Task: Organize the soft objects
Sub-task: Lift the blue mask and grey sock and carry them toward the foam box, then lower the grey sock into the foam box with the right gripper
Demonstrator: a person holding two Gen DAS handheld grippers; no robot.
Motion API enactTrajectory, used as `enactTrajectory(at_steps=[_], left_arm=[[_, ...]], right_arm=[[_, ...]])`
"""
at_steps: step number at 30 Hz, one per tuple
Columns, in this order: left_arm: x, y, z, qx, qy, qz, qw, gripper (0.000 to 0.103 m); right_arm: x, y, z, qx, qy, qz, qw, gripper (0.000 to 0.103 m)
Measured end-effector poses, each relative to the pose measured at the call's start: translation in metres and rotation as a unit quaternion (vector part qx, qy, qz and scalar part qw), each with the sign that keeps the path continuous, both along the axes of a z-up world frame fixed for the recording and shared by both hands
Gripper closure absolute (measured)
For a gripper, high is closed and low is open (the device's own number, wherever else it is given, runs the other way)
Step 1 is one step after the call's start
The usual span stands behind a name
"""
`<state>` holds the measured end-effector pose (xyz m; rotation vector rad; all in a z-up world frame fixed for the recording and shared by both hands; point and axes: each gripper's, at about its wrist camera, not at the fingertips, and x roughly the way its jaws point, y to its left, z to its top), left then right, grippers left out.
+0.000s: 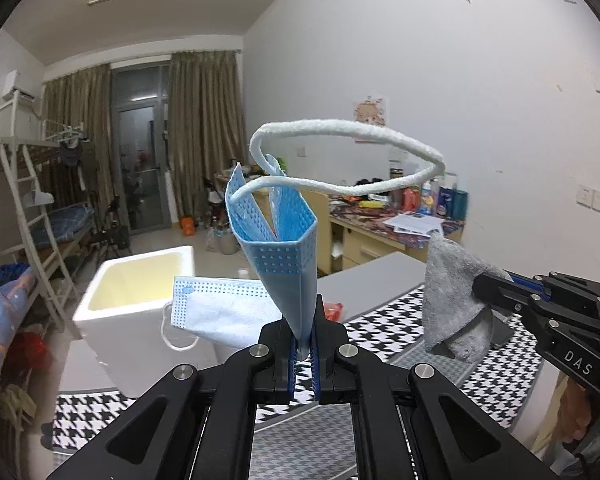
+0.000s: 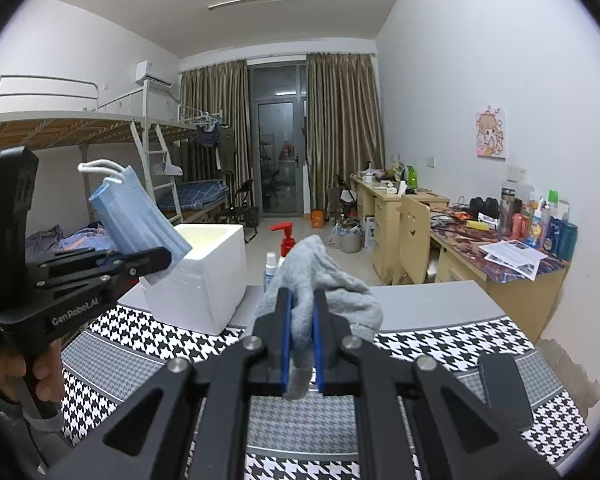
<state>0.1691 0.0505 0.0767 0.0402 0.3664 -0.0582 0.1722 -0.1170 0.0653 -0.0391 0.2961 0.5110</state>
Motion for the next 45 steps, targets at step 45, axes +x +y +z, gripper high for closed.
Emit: enactTrajectory(at_steps=[45], left_arm=[[0.017, 0.091, 0.009, 0.014, -0.022, 0.177, 0.9838, 0.097]], right_arm=[[0.05, 0.114, 0.039, -0.022, -0.023, 0.078, 0.996, 0.091]])
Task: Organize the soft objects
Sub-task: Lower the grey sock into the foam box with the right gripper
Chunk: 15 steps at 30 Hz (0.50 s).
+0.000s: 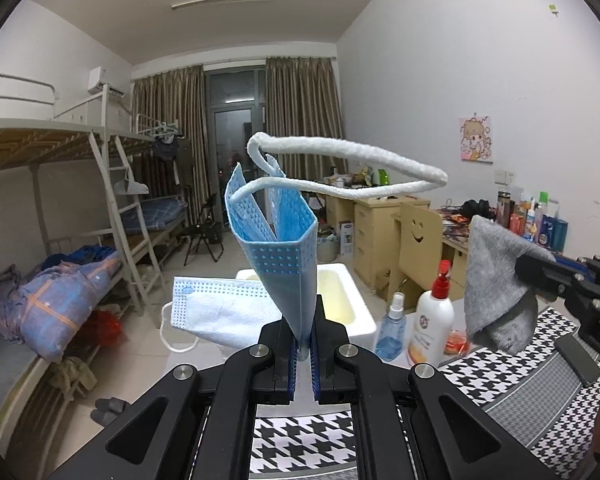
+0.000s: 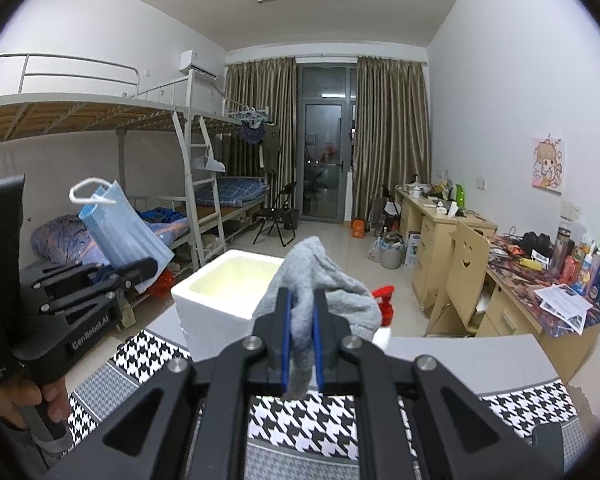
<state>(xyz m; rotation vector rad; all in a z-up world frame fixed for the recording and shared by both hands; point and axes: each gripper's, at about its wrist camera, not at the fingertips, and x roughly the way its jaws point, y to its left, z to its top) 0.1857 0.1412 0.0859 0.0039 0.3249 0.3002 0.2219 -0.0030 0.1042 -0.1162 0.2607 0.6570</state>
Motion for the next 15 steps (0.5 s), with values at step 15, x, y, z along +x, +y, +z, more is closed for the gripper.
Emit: enactTrajectory(at_steps=[15], left_arm=[[0.015, 0.024, -0.003, -0.003, 0.0, 0.018, 0.9998, 0.097]], right_arm=[[0.021, 0.03, 0.0, -0.01, 0.001, 0.013, 1.0, 0.091]])
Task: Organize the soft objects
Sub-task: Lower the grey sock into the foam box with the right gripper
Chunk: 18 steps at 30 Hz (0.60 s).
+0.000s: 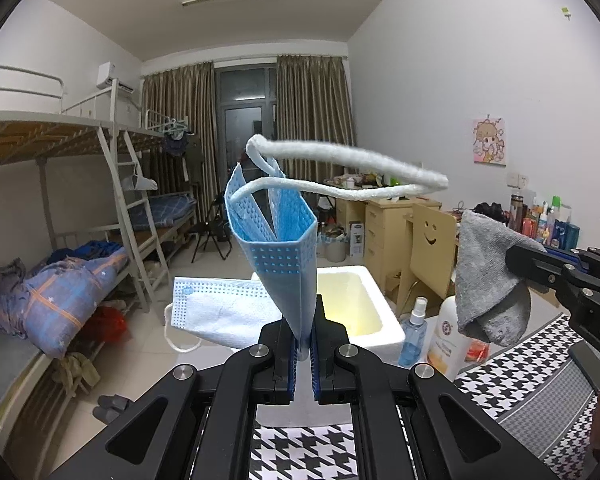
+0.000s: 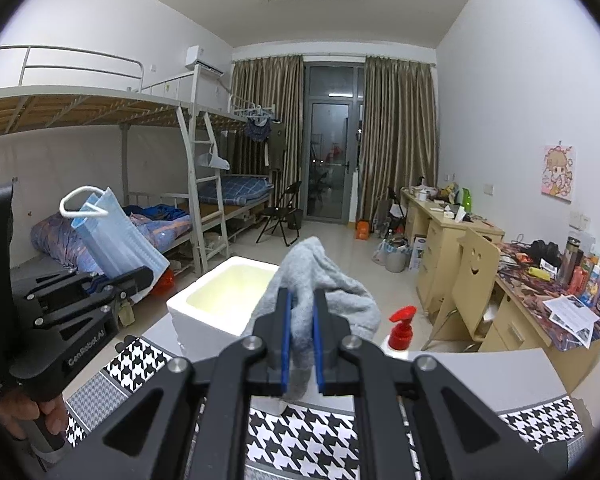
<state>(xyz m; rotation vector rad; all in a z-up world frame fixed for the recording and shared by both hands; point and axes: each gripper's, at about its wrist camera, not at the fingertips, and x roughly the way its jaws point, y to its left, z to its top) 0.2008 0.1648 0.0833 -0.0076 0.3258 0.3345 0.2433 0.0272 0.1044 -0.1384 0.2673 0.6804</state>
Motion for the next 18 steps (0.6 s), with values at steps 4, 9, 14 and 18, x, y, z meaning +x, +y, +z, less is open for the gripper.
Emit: enactTrajectory(at_steps=[4, 9, 14, 18], left_arm=[[0.003, 0.006, 0.001, 0.006, 0.001, 0.004, 1.0, 0.097], [0.01, 0.015, 0.001, 0.005, 0.005, 0.009, 0.9999, 0.097], [0.014, 0.023, 0.0, 0.003, 0.008, 0.012, 0.9999, 0.097], [0.017, 0.026, -0.001, 0.004, 0.012, 0.015, 0.9998, 0.097]], right_arm=[[0.006, 0.007, -0.002, -0.007, 0.004, 0.005, 1.0, 0.091], [0.013, 0.013, -0.002, -0.007, 0.002, 0.008, 1.0, 0.091], [0.017, 0.023, -0.003, -0.012, 0.004, 0.011, 1.0, 0.091], [0.026, 0.03, -0.004, -0.013, 0.012, 0.016, 1.0, 0.091]])
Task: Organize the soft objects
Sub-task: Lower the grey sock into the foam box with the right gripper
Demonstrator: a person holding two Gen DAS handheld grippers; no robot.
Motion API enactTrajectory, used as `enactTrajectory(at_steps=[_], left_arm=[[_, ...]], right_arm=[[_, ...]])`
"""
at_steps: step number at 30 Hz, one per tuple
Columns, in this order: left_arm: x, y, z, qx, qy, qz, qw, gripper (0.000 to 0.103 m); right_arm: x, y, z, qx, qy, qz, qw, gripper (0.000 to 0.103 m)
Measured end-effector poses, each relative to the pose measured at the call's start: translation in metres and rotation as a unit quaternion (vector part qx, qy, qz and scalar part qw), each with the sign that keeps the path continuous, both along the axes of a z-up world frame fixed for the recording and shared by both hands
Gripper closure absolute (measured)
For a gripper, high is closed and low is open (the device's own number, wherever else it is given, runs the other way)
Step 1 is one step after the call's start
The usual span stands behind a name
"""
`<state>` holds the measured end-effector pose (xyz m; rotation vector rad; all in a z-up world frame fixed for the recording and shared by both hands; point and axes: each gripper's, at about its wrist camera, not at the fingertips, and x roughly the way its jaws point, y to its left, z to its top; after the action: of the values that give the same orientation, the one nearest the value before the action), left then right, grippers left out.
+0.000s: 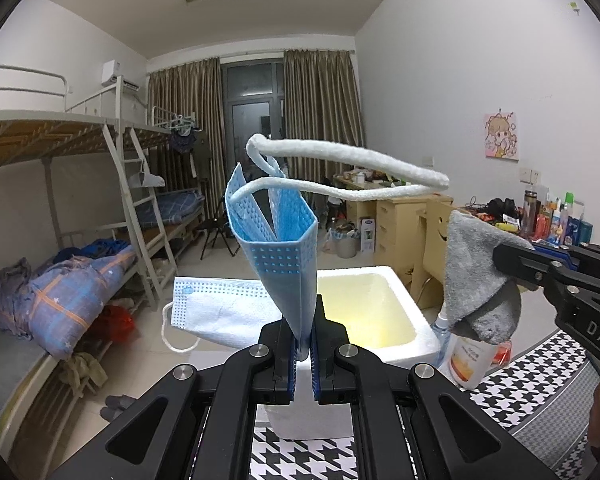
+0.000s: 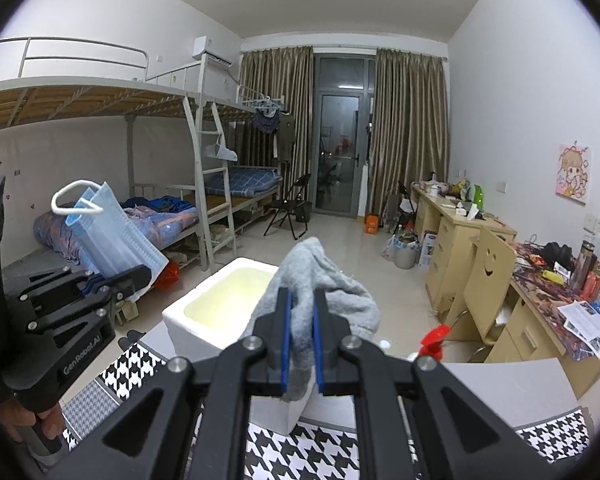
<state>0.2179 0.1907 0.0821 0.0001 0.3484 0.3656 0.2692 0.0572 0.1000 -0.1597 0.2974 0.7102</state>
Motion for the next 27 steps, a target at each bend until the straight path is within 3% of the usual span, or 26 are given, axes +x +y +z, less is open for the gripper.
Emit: enactTrajectory(at_steps=[27], left_arm=[[0.004, 0.036, -0.013, -0.006, 0.015, 0.058, 0.9982, 0.097]], right_arm=[[0.044, 0.049, -0.009, -0.014, 0.015, 0.002, 1.0, 0.091]])
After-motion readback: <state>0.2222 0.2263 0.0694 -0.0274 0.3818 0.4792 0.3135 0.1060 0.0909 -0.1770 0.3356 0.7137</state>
